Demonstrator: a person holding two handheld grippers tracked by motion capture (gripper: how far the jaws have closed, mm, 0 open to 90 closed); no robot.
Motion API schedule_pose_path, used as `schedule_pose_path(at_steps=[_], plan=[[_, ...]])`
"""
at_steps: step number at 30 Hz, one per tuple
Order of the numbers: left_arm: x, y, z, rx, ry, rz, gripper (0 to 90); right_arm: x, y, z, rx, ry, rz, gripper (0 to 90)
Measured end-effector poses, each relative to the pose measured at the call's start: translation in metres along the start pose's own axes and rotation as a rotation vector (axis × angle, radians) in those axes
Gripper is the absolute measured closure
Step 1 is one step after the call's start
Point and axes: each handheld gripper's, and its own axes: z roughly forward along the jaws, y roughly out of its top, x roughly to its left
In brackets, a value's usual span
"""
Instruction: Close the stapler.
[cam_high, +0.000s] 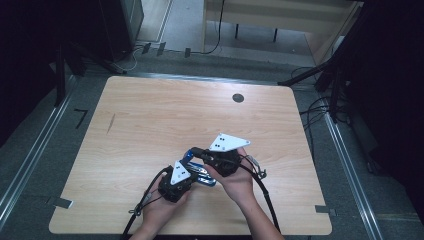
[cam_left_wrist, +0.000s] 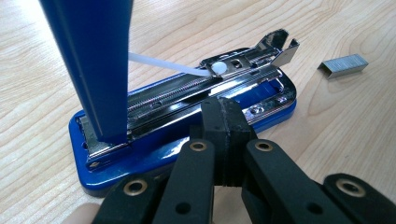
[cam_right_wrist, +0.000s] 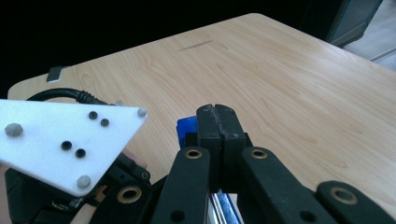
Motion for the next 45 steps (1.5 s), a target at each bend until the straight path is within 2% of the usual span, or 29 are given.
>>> schedule_pose_path(at_steps=[19, 45], plan=[[0.0, 0.0, 0.0, -0.001, 0.0, 0.002, 90.0, 0.009, 0.01, 0.013, -0.003, 0.002, -0.024, 90.0], [0.0, 0.0, 0.0, -0.002, -0.002, 0.004, 90.0, 0.014, 0.021, 0.031, 0.006, 0.01, -0.051, 90.0]])
